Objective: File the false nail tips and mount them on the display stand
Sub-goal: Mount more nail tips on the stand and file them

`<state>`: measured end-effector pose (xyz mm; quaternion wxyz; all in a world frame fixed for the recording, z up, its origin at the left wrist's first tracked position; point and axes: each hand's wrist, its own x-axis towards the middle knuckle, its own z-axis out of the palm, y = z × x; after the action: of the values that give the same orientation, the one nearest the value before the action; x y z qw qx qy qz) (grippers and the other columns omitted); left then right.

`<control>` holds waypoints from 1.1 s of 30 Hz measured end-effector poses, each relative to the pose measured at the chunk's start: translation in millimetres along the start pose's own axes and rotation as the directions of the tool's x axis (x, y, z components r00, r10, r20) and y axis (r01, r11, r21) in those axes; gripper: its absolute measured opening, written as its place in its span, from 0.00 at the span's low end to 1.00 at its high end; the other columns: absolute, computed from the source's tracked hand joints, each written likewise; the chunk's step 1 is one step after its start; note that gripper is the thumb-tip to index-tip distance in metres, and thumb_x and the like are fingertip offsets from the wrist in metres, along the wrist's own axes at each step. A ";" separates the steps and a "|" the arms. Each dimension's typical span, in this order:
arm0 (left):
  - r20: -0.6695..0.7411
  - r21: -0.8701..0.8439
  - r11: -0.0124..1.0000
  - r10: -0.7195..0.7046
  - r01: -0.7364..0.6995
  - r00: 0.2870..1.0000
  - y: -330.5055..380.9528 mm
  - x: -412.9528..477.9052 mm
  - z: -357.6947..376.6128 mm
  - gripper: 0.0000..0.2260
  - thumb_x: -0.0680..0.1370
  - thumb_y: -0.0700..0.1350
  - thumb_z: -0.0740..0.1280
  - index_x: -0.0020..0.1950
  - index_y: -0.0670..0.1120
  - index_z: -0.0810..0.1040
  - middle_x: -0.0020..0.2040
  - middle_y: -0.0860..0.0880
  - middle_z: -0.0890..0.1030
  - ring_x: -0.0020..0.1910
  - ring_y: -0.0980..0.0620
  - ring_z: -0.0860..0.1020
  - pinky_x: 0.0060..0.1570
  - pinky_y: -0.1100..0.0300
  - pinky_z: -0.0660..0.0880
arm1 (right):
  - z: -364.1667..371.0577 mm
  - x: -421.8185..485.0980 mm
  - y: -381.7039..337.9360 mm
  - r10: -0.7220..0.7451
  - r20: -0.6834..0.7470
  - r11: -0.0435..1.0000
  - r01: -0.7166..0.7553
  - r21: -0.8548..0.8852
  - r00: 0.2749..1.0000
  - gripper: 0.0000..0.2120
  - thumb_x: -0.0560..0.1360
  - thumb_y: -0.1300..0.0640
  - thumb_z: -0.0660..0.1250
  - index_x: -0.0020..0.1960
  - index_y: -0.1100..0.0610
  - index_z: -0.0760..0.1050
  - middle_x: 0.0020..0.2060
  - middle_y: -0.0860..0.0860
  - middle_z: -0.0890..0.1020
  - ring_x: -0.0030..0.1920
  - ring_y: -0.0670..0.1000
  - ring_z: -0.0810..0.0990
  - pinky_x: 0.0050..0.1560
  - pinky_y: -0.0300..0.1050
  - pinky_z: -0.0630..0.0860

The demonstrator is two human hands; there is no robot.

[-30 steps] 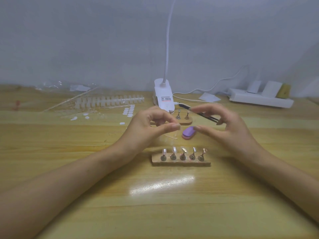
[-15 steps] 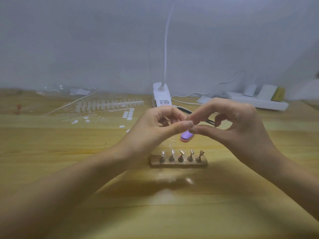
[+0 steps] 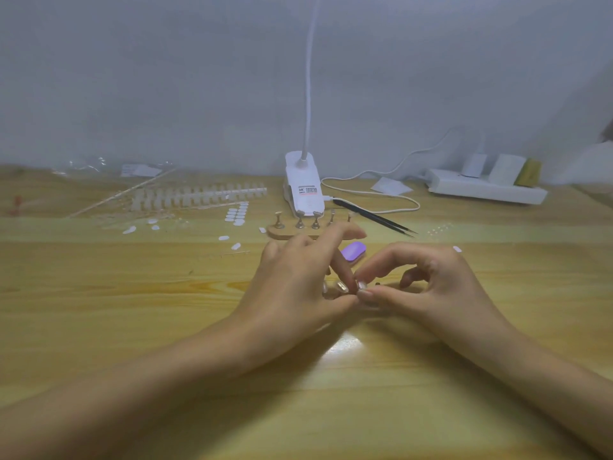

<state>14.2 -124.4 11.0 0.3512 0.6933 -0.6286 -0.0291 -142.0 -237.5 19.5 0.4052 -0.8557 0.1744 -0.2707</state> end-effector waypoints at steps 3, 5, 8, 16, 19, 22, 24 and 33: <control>-0.011 -0.004 1.000 -0.004 0.004 1.000 0.1 0.6 1.0 0.25 0.69 0.62 0.65 0.66 0.65 0.65 0.44 0.65 0.78 0.51 0.63 0.71 0.55 0.72 0.55 | 1.8 0.0 0.6 -0.012 0.002 1.000 0.012 0.000 1.000 0.06 0.69 0.61 0.78 0.41 0.51 0.84 0.42 0.46 0.86 0.46 0.50 0.82 0.38 0.47 0.71; -0.018 -0.003 1.000 -0.011 0.011 1.000 -0.1 1.1 1.7 0.25 0.71 0.60 0.67 0.66 0.65 0.65 0.43 0.65 0.78 0.52 0.63 0.71 0.55 0.73 0.55 | 2.6 0.5 0.7 -0.020 0.003 1.000 0.020 0.012 1.000 0.07 0.69 0.62 0.78 0.40 0.51 0.84 0.41 0.45 0.86 0.45 0.49 0.82 0.34 0.40 0.70; -0.020 -0.012 1.000 -0.028 0.028 0.999 -1.4 2.0 2.6 0.25 0.73 0.56 0.71 0.66 0.64 0.66 0.42 0.63 0.79 0.54 0.62 0.72 0.55 0.73 0.55 | 2.9 0.3 0.6 -0.023 -0.004 0.999 0.023 0.029 1.000 0.08 0.68 0.63 0.78 0.39 0.51 0.84 0.40 0.46 0.85 0.44 0.48 0.82 0.34 0.30 0.70; 0.002 -0.007 0.999 -0.045 0.045 0.999 -3.8 3.5 3.1 0.24 0.74 0.53 0.72 0.65 0.64 0.66 0.43 0.64 0.79 0.56 0.62 0.71 0.54 0.72 0.55 | 5.0 -0.4 -0.6 -0.008 0.010 0.994 0.007 0.112 1.000 0.08 0.69 0.67 0.77 0.38 0.56 0.83 0.36 0.48 0.85 0.34 0.38 0.79 0.32 0.25 0.70; 0.009 -0.019 0.999 -0.044 0.044 0.999 -3.5 3.2 3.0 0.23 0.73 0.54 0.72 0.65 0.64 0.67 0.43 0.65 0.79 0.55 0.63 0.71 0.54 0.73 0.55 | 6.6 -2.0 1.0 -0.005 0.007 0.997 0.004 0.082 1.000 0.07 0.70 0.65 0.77 0.39 0.55 0.82 0.37 0.48 0.84 0.34 0.39 0.79 0.33 0.26 0.70; 0.016 -0.027 0.999 -0.032 0.032 0.999 -3.7 3.5 3.4 0.23 0.72 0.59 0.70 0.65 0.64 0.67 0.44 0.67 0.78 0.55 0.65 0.70 0.53 0.74 0.53 | 6.8 -1.5 2.8 0.020 0.018 0.994 -0.021 0.106 1.000 0.07 0.70 0.61 0.78 0.40 0.54 0.81 0.39 0.49 0.84 0.37 0.42 0.81 0.36 0.29 0.73; 0.011 -0.015 1.000 -0.022 0.022 1.000 -4.2 4.1 3.8 0.23 0.72 0.59 0.69 0.65 0.64 0.66 0.45 0.70 0.76 0.54 0.65 0.70 0.54 0.73 0.54 | 7.4 0.2 2.2 0.059 0.043 0.979 -0.066 0.195 0.997 0.06 0.71 0.56 0.77 0.41 0.55 0.80 0.39 0.50 0.84 0.39 0.44 0.81 0.39 0.34 0.76; 0.038 -0.003 1.000 0.016 -0.016 0.999 -8.9 6.0 3.9 0.26 0.72 0.57 0.71 0.66 0.66 0.64 0.47 0.69 0.76 0.56 0.65 0.70 0.56 0.71 0.54 | 5.5 11.4 -1.5 0.240 0.169 0.935 -0.274 0.226 0.956 0.07 0.74 0.58 0.73 0.40 0.58 0.77 0.38 0.52 0.85 0.41 0.48 0.82 0.43 0.36 0.75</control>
<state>21.1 -131.9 5.8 0.3404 0.6870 -0.6408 -0.0402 -129.6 -239.2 21.5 0.5515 -0.7850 0.2215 -0.1749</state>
